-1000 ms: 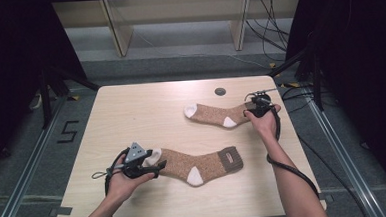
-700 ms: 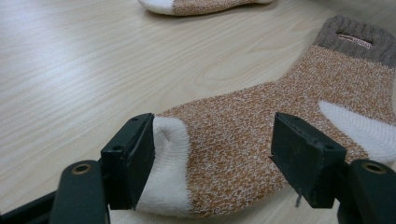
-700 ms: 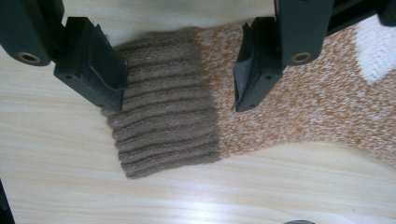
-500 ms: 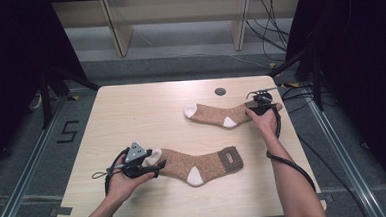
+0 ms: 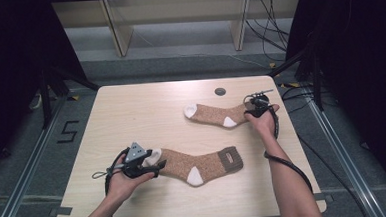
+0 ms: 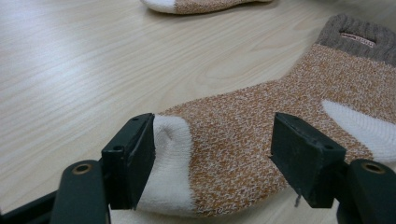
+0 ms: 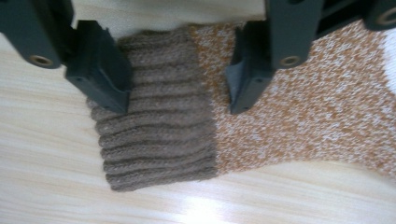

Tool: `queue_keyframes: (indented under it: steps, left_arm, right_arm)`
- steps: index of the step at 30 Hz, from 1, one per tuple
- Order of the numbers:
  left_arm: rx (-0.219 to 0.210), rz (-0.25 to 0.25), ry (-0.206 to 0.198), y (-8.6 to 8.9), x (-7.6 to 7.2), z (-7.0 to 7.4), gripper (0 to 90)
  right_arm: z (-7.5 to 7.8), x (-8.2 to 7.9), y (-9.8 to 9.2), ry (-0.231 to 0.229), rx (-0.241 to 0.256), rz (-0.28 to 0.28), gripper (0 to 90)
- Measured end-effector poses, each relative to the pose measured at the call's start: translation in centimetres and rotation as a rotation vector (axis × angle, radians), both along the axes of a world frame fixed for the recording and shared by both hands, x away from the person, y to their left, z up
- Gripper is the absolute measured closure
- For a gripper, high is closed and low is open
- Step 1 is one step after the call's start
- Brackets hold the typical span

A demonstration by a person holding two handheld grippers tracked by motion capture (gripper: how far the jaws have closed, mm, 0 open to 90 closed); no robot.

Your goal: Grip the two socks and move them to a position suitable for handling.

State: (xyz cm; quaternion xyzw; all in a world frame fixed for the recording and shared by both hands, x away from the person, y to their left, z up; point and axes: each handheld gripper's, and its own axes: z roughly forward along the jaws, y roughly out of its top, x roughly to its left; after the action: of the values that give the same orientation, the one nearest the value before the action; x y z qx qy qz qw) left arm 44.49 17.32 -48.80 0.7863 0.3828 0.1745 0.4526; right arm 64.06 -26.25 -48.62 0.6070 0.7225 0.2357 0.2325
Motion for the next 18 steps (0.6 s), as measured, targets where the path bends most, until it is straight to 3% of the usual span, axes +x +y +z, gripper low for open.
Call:
queue_keyframes:
  steps: [8, 9, 10, 18]
  left_arm:
    - [0.0, 0.004, 0.002, 0.06, -0.02, -0.04, 30.5]
    - [-0.003, 0.007, 0.005, 0.07, -0.03, -0.08, 30.6]
    - [-0.004, 0.003, 0.004, 0.12, 0.01, -0.11, 30.6]
    - [0.002, 0.01, 0.005, 0.22, 0.12, -0.12, 31.0]
  right_arm:
    - [0.12, 0.04, 0.62, -0.009, -0.042, 0.043, 64.9]
    - [0.06, 0.06, 0.68, -0.01, -0.028, 0.045, 66.8]
    - [0.21, -0.08, 0.84, 0.0, -0.039, 0.025, 68.9]
    - [0.04, -0.23, 0.67, -0.04, -0.048, 0.039, 75.8]
